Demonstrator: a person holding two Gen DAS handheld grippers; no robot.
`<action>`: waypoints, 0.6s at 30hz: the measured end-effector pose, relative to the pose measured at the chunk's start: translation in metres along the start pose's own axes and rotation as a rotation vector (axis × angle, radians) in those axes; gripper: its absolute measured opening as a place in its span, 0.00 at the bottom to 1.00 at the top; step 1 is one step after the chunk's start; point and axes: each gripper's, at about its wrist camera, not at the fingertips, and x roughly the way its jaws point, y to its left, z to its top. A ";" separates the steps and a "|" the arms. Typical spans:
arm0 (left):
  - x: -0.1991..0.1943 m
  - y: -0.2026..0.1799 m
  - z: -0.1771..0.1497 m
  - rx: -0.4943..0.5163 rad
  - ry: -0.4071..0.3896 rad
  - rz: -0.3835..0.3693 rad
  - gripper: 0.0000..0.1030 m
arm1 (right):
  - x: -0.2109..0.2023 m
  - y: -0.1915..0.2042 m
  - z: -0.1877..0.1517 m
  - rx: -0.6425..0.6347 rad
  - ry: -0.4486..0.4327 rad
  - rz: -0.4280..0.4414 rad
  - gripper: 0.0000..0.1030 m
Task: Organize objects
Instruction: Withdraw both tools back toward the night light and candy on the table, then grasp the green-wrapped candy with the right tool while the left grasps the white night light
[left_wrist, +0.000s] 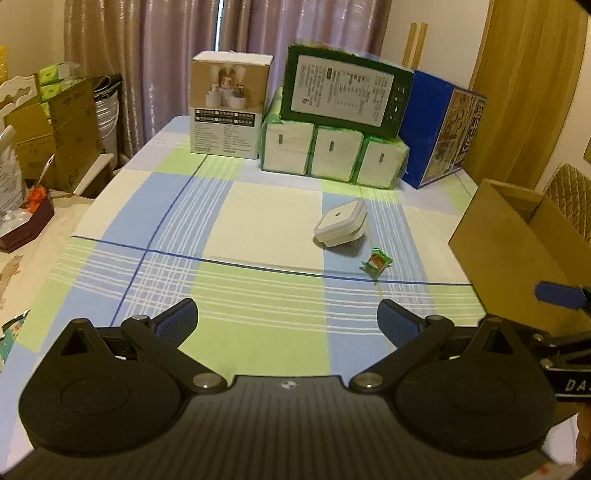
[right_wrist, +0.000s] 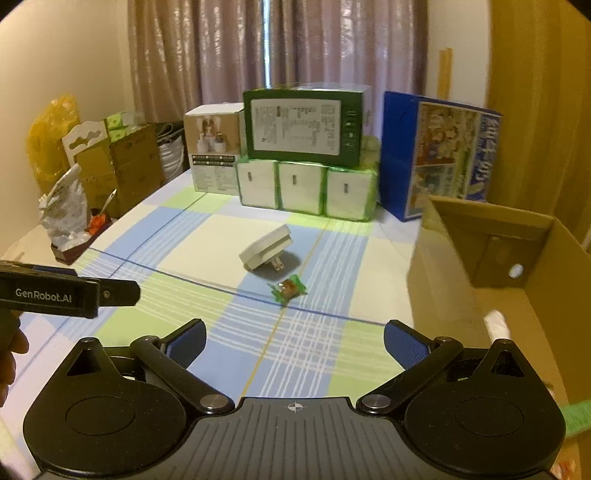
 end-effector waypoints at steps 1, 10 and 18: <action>0.008 0.001 0.000 0.005 0.003 0.003 0.99 | 0.008 0.000 0.000 -0.013 0.001 0.009 0.89; 0.062 0.018 0.005 -0.016 -0.015 0.003 0.98 | 0.071 -0.004 0.001 -0.108 0.004 0.045 0.71; 0.098 0.013 0.021 0.043 -0.037 -0.022 0.98 | 0.118 -0.015 0.012 -0.161 -0.004 0.089 0.64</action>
